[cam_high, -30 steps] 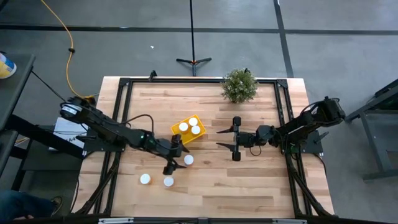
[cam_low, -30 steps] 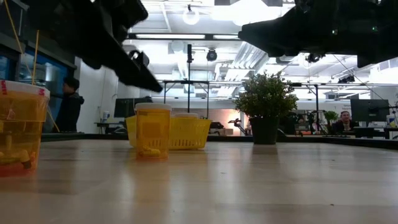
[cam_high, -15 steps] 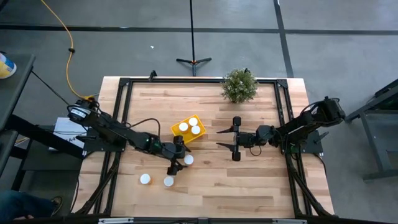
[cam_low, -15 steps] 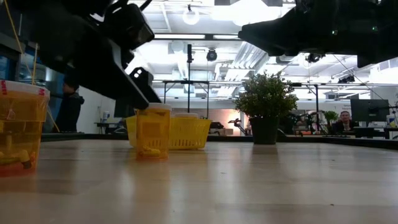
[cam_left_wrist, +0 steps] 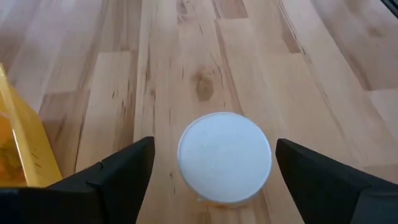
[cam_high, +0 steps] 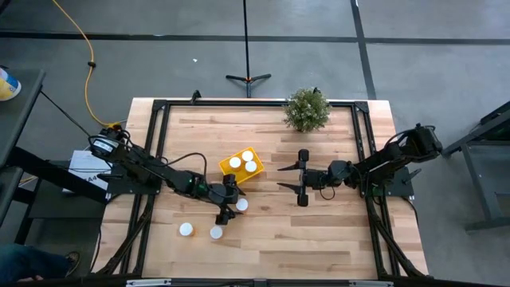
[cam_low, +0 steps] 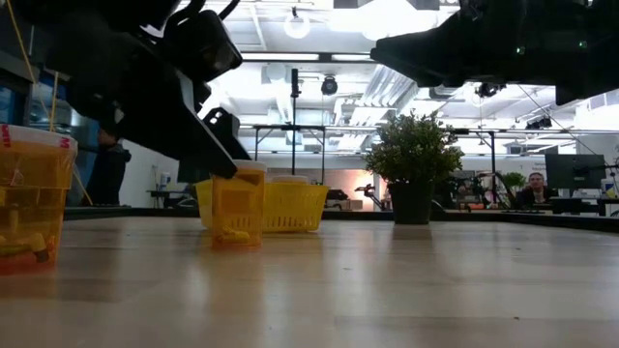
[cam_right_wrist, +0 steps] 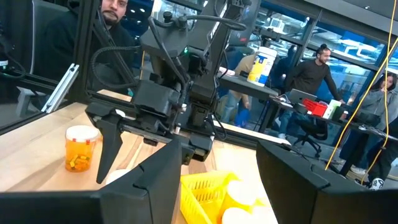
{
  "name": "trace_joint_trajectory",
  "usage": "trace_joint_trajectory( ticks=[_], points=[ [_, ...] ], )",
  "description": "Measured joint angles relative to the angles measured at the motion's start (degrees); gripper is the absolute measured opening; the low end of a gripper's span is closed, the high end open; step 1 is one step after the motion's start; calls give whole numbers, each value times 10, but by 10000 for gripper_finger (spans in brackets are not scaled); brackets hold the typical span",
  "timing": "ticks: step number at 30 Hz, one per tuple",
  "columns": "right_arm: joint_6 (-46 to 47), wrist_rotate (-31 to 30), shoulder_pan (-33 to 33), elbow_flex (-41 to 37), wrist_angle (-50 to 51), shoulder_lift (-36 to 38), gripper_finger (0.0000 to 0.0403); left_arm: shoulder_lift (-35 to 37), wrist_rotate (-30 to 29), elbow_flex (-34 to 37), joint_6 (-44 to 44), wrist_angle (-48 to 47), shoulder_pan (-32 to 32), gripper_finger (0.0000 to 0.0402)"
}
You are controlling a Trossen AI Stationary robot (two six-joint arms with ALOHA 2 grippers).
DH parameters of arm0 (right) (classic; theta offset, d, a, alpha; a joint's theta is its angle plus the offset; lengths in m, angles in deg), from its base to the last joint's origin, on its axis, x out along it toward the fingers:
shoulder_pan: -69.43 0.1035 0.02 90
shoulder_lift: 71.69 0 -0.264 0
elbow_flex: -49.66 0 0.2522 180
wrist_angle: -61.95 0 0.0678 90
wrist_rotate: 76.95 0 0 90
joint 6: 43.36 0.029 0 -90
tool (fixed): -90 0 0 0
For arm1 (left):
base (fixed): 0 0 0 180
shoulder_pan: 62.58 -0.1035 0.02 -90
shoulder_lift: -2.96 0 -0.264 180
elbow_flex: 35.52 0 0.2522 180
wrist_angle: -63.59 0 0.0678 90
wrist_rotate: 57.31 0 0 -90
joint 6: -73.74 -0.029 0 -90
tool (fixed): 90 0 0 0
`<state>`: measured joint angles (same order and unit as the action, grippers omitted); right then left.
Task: Pick and place pill bottles into a basket
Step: Put the yellow pill bottle into the bin
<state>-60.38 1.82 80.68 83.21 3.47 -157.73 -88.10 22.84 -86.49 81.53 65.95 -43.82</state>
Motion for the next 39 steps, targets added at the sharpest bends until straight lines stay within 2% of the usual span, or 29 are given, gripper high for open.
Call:
trace_joint_trajectory(
  ticks=[10,31,39],
  points=[
    [-11,0,0,0,0,0,199,-19,-2,0,0,5,0,332],
    [-15,0,0,0,-5,0,199,-18,-3,0,0,4,0,328],
    [-15,0,0,0,-9,0,199,-18,-3,0,0,4,0,264]
  ],
)
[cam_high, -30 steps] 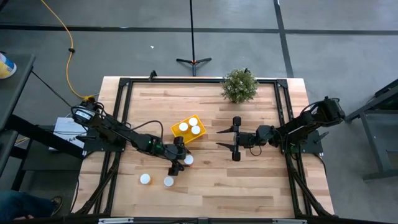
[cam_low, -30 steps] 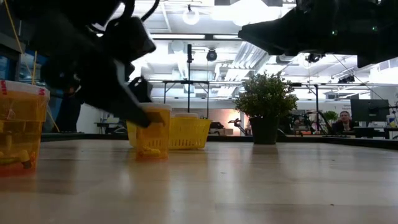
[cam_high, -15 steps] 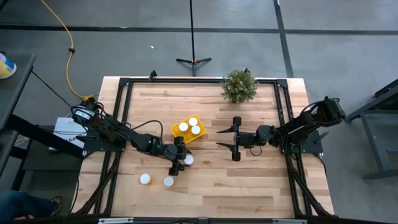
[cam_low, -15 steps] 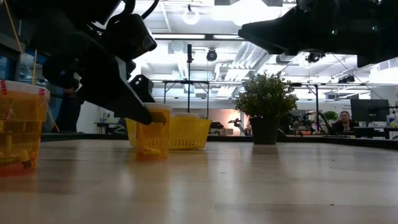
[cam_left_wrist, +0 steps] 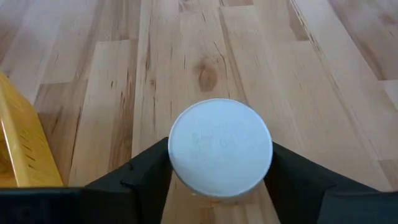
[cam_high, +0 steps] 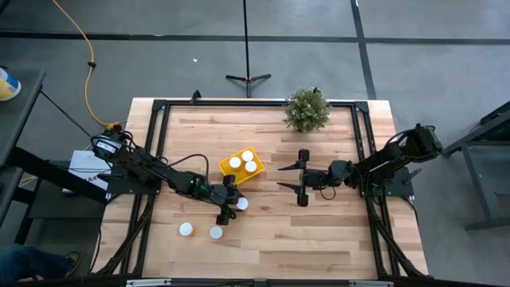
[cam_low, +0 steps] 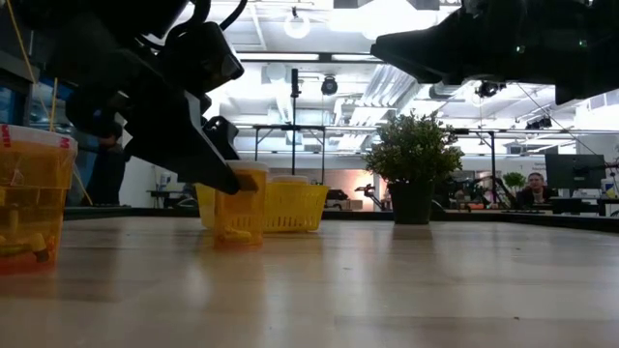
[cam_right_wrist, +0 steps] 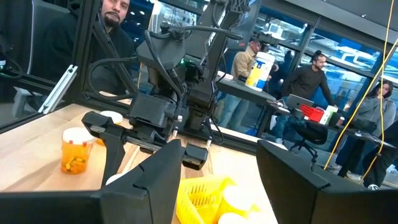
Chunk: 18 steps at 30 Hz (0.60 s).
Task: Pick and place pill bottles into a basket
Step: Put the yellow pill bottle into the bin
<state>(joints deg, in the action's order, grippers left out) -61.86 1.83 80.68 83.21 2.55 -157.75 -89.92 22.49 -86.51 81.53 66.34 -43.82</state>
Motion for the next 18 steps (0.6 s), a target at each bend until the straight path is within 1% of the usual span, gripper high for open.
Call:
trace_joint_trajectory(
  ticks=[4,6,8,13,15,18],
  points=[
    [0,0,0,0,0,0,199,0,1,0,0,-1,0,233],
    [0,0,0,0,0,0,199,0,4,0,0,0,0,226],
    [0,0,0,0,0,0,199,0,4,0,0,0,0,226],
    [0,0,0,0,-3,0,199,0,5,0,0,0,0,245],
    [0,0,0,0,-6,0,199,0,5,0,-2,0,0,244],
    [0,0,0,0,-9,0,199,1,5,0,-5,0,0,232]
  ],
)
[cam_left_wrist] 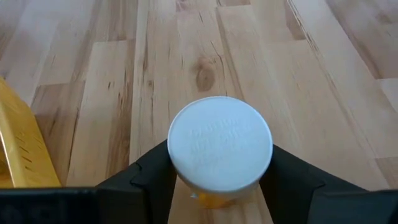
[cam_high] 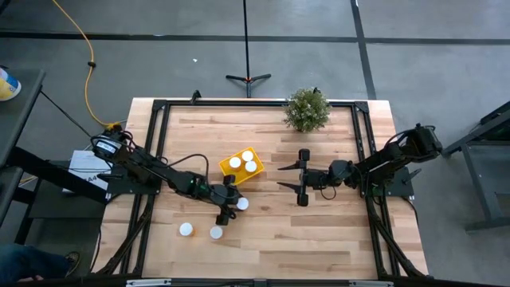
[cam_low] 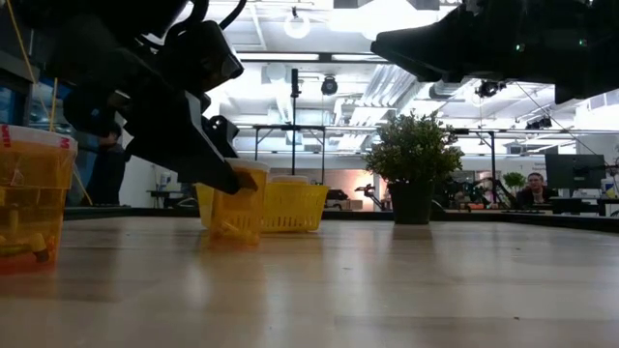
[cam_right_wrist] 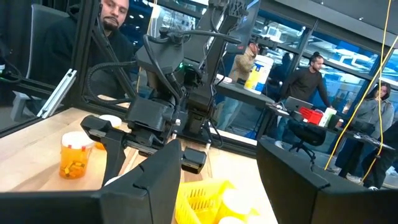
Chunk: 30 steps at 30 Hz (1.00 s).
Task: Pick and place pill bottles into a basket
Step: Put the yellow pill bottle into the bin
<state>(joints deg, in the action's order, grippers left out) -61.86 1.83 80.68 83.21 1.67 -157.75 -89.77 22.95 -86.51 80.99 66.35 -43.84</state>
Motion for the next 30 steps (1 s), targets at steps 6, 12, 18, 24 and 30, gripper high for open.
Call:
trace_joint_trajectory(
  ticks=[6,12,18,24,30],
  points=[
    [3,-21,0,0,-8,0,199,19,1,-10,-1,-6,0,227],
    [18,-50,0,0,-12,0,199,46,1,-46,4,-88,0,236],
    [24,-49,0,0,-11,0,199,64,1,-68,1,-112,0,225],
    [34,-50,0,0,-11,0,199,64,-33,-83,0,-149,-2,235],
    [31,-49,0,0,-10,0,199,74,-42,-106,16,-195,-27,227]
  ],
)
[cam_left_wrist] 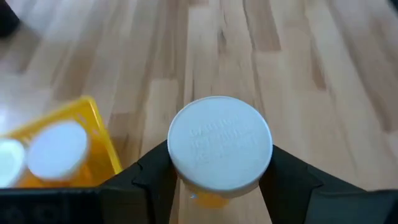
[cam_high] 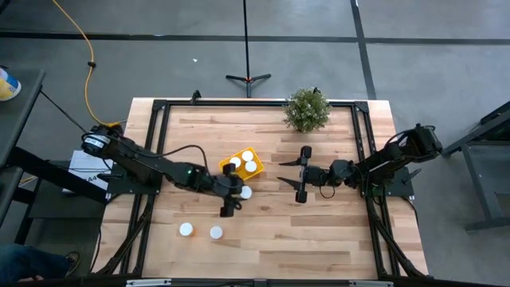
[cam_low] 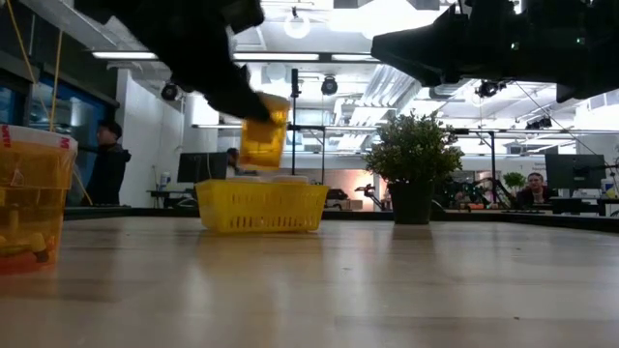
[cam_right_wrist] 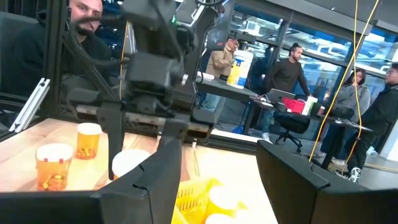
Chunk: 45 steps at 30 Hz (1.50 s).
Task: Pick and place pill bottles into a basket
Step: Put the yellow pill bottle into the bin
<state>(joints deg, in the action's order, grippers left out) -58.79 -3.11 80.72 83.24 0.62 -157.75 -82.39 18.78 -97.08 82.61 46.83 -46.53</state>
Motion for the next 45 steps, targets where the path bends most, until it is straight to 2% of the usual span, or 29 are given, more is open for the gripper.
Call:
trace_joint_trajectory(
  ticks=[7,13,19,24,28,32,38,45],
  points=[
    [0,0,0,0,2,0,199,35,-23,-7,6,-63,-32,232],
    [0,-1,0,0,6,0,199,59,-51,-8,19,-89,-29,227],
    [0,1,0,0,6,0,199,65,-126,3,26,-103,-30,231],
    [0,2,0,0,7,0,199,65,-167,31,60,-79,-30,230],
    [0,2,0,0,7,0,199,64,-168,46,62,-24,-30,231],
    [-1,2,0,0,7,0,199,58,-189,49,65,-28,-32,234],
    [-1,2,0,0,9,0,199,43,-182,52,79,-5,-55,231],
    [-1,2,0,0,16,0,199,28,-166,78,80,68,-67,233]
  ],
)
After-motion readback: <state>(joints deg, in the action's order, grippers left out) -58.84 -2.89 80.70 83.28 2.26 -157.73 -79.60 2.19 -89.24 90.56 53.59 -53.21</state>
